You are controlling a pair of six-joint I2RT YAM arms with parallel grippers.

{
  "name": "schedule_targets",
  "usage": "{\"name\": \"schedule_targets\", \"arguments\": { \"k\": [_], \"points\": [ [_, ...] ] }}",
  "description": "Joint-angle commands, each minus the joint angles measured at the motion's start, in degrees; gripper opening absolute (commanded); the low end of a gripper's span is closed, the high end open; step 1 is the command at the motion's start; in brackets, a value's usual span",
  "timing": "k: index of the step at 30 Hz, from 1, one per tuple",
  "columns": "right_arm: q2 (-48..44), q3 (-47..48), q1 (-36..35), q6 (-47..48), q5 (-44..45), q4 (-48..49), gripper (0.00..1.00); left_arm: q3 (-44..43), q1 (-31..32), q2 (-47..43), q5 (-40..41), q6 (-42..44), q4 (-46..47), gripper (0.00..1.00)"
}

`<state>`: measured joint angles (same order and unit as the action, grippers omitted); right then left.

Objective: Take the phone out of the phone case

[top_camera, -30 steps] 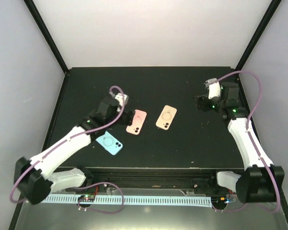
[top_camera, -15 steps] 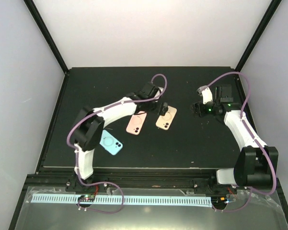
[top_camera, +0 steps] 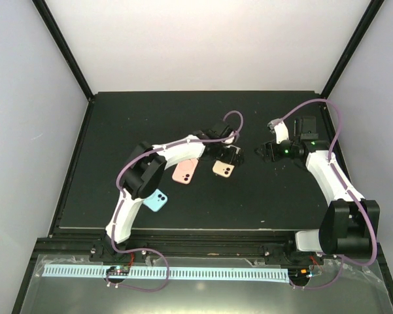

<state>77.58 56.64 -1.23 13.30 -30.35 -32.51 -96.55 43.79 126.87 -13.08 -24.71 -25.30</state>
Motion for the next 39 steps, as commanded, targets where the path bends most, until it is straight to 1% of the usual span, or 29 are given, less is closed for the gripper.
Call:
{"name": "schedule_targets", "arguments": {
  "k": [1, 4, 9, 11, 14, 17, 20, 24, 27, 30, 36, 38, 39],
  "points": [
    [0.1, 1.2, 0.3, 1.1, -1.7, -0.3, 0.78, 2.6, 1.6, -2.5, 0.0, -1.5, -1.6, 0.99],
    [0.1, 1.2, 0.3, 1.1, -2.1, -0.5, 0.78, 6.5, 1.9, -5.4, 0.6, -1.6, -0.9, 0.99],
    [0.0, 1.1, 0.3, 1.0, -2.2, -0.8, 0.78, 15.4, 1.8, -12.7, 6.7, -0.5, 2.1, 0.99],
    [0.1, 1.1, 0.3, 1.0, -2.2, -0.8, 0.78, 16.2, 1.7, -14.0, 9.2, -0.4, 1.8, 0.99],
    [0.2, 1.2, 0.4, 1.0, -2.3, -0.8, 0.79, 14.3, 1.5, -12.5, 9.1, 0.0, -0.3, 0.99],
    [0.3, 1.1, 0.3, 0.9, -2.0, -1.0, 0.78, 13.3, 1.5, -10.2, 6.8, -0.2, 0.1, 0.99],
    [0.3, 1.1, 0.3, 0.7, -1.5, -0.9, 0.79, 11.3, 1.6, -7.6, 6.1, -1.0, -1.1, 0.99],
    [0.3, 1.1, 0.4, 0.1, -0.8, -0.8, 0.81, 8.8, 2.1, -6.3, 4.6, -1.3, -1.9, 0.99],
    [0.6, 1.4, 0.7, -0.4, -0.6, -0.8, 0.82, 8.3, 2.9, -6.0, 1.3, -1.4, -0.4, 0.99],
    [1.0, 2.2, 2.6, -1.0, -3.2, -1.5, 0.83, 6.5, 4.5, -4.4, -3.5, -3.5, 1.4, 0.99],
    [1.3, 3.5, 8.5, -1.1, -4.5, -3.2, 0.86, -5.5, 9.6, 1.7, -11.3, -5.0, 1.2, 0.99],
    [1.0, 3.6, 9.6, 0.7, -3.8, -4.4, 0.89, -5.8, 9.7, 0.1, -10.7, -4.7, 1.4, 0.99],
    [0.8, 3.6, 9.7, 3.0, -3.1, -5.2, 0.90, -4.5, 9.7, -2.1, -8.1, -3.9, 1.5, 0.99]
  ]
}}
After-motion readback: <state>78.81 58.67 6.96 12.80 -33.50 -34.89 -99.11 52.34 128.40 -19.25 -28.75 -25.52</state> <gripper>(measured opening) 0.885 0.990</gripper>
